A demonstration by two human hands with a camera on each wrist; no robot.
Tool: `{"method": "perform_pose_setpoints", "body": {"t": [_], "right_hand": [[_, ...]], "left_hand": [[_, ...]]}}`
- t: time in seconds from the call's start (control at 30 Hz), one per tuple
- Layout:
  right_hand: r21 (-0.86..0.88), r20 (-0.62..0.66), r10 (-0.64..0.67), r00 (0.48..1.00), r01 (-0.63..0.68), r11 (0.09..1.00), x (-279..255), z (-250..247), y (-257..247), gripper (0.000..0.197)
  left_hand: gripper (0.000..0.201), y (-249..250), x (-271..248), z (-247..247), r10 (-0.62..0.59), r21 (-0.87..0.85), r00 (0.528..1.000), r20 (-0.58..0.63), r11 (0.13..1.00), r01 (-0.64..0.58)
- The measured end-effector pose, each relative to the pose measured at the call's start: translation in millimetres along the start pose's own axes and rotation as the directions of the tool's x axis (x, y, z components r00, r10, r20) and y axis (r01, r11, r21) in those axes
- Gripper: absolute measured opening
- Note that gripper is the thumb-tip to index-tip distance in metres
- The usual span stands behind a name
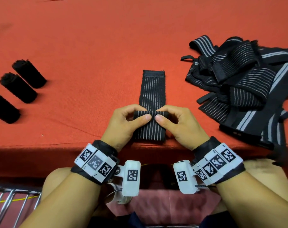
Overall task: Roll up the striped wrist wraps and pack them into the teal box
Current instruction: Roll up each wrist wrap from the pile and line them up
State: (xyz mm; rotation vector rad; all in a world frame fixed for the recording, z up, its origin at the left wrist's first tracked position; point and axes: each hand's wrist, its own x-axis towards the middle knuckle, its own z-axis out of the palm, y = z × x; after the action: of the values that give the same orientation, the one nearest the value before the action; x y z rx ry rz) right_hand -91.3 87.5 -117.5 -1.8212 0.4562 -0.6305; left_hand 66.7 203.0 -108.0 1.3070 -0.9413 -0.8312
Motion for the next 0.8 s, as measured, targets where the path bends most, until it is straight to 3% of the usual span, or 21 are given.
{"method": "perform_pose_setpoints", "body": {"t": [0.13,0.37,0.53,0.7,0.8], "right_hand": [[0.083,-0.040,-0.049,0.998,0.052,0.995,-3.2,-1.7,-1.7,0.038],[0.023,-0.013,-0.080,0.997,0.081,0.996,-5.0,-2.5,-1.1,0.044],[-0.062,-0.094,-0.043,0.995,0.037,0.997,-5.6,1.0,2.7,0.031],[-0.070,-0.085,-0.030,0.996,0.024,0.997,-3.4,1.3,2.5,0.015],[-0.084,-0.046,-0.020,0.999,0.016,0.996,-3.2,1.8,1.1,0.005]], "left_hand": [[0.012,-1.8,0.7,0.8,-0.006,-0.004,0.999,-0.048,1.000,0.005],[0.021,-0.1,1.0,-2.1,-0.052,-0.083,0.999,0.006,0.995,0.053],[0.010,-3.3,1.7,-0.3,-0.010,-0.030,1.000,0.010,0.999,0.010],[0.030,-3.3,-1.5,-4.1,0.007,-0.044,0.999,0.036,0.999,-0.006],[0.027,-4.9,-1.5,-3.9,0.028,-0.005,0.999,0.015,1.000,-0.028]]}}
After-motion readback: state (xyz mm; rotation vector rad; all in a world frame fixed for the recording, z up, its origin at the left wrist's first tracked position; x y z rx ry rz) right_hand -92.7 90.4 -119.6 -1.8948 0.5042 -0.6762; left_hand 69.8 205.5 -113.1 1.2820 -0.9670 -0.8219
